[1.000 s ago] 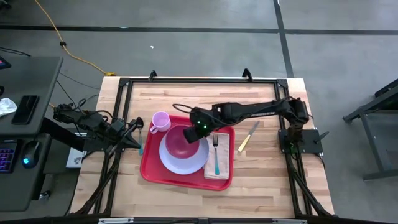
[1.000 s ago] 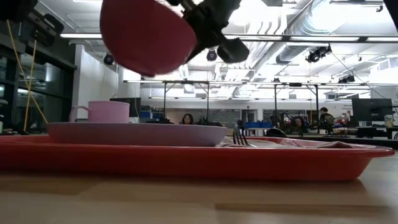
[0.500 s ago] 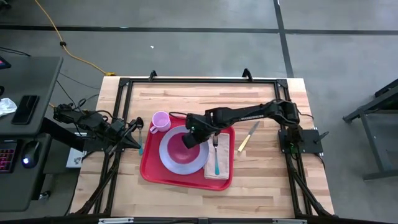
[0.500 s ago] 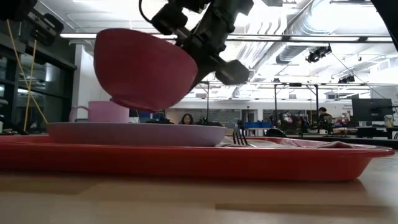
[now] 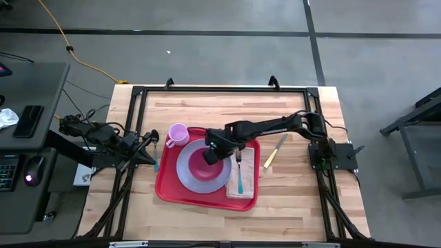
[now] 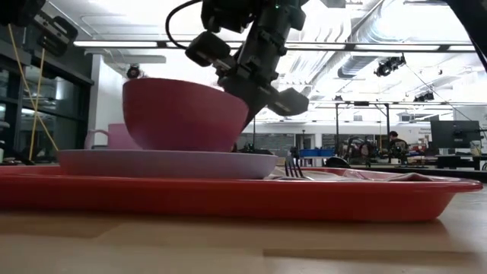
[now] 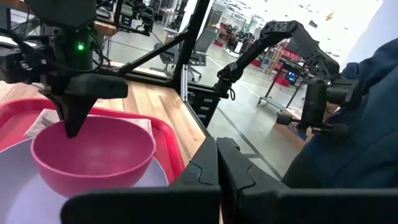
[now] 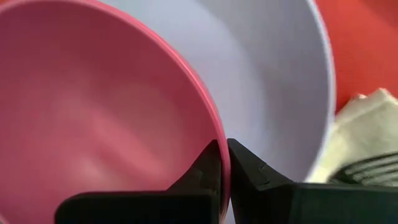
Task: Set up tray
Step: Put the red bowl on top of the blue plate
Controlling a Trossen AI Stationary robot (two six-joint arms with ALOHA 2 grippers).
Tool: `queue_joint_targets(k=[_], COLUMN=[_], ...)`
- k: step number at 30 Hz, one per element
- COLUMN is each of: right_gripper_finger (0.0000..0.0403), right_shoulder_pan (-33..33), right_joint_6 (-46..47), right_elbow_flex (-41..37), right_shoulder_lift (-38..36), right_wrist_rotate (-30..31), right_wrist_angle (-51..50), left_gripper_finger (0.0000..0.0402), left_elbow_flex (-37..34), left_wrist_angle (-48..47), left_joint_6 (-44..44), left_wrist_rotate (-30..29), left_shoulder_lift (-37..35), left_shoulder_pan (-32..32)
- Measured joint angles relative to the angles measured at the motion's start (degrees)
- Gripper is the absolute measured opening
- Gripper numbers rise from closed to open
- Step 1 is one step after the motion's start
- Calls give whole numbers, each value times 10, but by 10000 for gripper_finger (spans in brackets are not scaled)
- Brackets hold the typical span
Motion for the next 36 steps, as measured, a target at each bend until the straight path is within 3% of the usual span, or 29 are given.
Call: queue_joint_targets(k=[36], right_gripper_finger=[1], right_shoulder_pan=[-19], right_joint_6=[-55], right_elbow_flex=[0], right_shoulder_lift=[6], right_wrist_rotate=[-22], right_wrist_angle=[36], left_gripper_finger=[21], left_elbow_flex=[0], left_wrist_angle=[-3], left_joint_6=[0], left_wrist_rotate=[2], left_shoulder_lift=[0], left_shoulder_pan=[0])
